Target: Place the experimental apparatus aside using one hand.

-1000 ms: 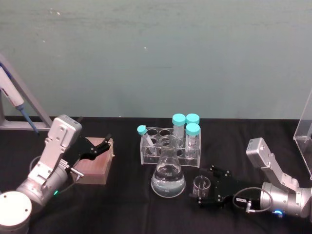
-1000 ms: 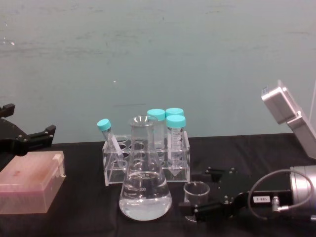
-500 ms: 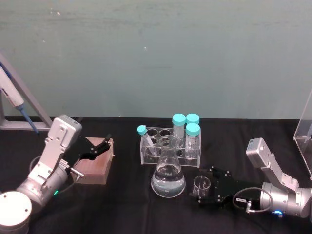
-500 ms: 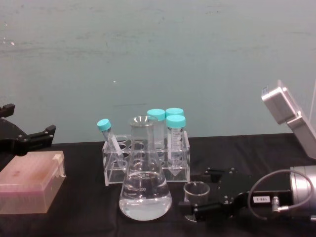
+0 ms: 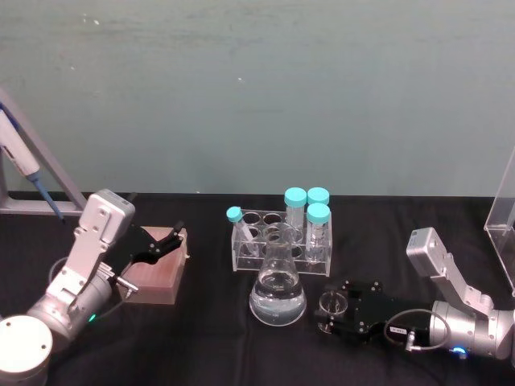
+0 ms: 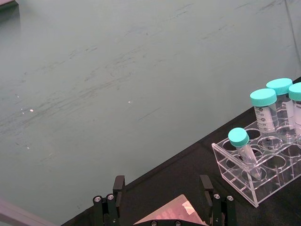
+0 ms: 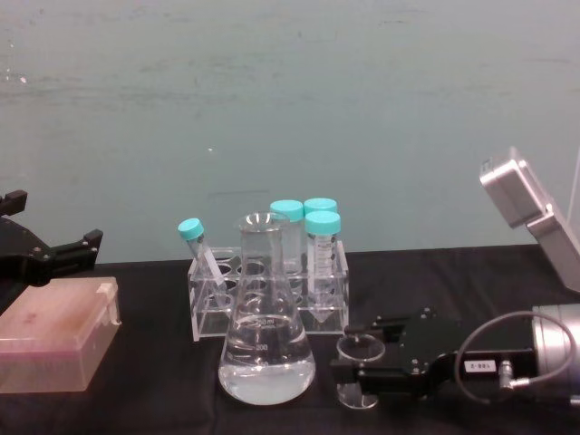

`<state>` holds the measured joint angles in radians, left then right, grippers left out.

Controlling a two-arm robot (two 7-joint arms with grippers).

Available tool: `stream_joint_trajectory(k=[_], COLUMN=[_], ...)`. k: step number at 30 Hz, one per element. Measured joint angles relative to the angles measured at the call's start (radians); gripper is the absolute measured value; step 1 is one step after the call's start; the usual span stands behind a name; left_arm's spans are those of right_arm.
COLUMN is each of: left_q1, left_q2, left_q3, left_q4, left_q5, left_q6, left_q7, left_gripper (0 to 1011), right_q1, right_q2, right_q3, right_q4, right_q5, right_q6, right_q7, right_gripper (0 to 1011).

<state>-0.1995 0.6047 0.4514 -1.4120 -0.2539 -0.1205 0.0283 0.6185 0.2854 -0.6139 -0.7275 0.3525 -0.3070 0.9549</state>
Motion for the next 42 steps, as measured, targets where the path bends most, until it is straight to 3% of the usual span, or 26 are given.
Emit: stream_joint_trajectory(k=[21,33,42], left_q1=[0.000,0.000,0.000], left_q2=[0.000,0.000,0.000], left_q3=[0.000,0.000,0.000], left_q4=[0.000,0.000,0.000], left_q5=[0.000,0.000,0.000], left_q6=[0.000,0.000,0.000], left_q7=[0.000,0.000,0.000], left_gripper=[1000,1000,1000], right_q1=[-0.002,-0.048,-0.080], right_q2=[0.002,0.018,0.042], right_q3=[0.002,0.053,0.061], right_q4=[-0.007,-0.084,-0.176], right_q5=[0.000,0.014,-0.078], right_q6=[0.000,-0.016,-0.013], right_q7=[-0.004,-0.105,-0.249], right_gripper=[527,527,527])
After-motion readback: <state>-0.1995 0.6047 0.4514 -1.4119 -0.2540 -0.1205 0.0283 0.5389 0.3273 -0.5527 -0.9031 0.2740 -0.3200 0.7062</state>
